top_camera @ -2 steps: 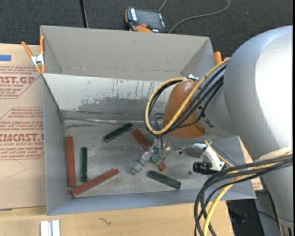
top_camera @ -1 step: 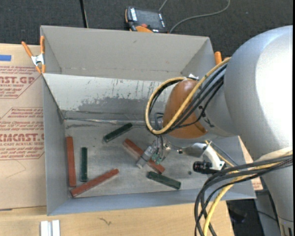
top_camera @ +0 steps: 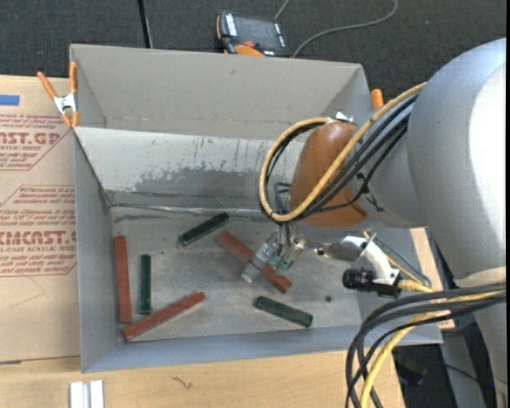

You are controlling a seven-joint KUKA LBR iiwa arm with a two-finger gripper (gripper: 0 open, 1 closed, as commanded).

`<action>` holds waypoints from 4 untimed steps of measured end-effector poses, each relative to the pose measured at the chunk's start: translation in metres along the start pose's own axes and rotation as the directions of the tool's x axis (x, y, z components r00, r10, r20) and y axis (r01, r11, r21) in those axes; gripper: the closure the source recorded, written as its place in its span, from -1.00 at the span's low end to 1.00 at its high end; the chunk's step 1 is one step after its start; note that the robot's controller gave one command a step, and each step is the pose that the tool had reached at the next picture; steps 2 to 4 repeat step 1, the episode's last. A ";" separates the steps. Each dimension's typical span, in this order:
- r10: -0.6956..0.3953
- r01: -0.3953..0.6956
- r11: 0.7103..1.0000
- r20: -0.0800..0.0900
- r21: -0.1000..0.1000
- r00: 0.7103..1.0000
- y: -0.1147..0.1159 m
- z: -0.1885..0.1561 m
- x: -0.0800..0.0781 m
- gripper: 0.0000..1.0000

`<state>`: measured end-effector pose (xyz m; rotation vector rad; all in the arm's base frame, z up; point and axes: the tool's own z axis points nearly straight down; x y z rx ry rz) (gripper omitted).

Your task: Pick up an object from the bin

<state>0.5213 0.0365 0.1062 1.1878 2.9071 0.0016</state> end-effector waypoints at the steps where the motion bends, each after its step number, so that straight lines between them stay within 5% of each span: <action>1: -0.001 0.001 1.000 0.003 -0.003 1.000 0.001 -0.071 -0.001 1.00; 4: -0.001 0.001 1.000 0.003 -0.003 1.000 0.001 -0.071 -0.001 1.00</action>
Offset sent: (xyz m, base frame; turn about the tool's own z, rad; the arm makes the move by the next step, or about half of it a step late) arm 0.0000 0.0000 0.0670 0.0000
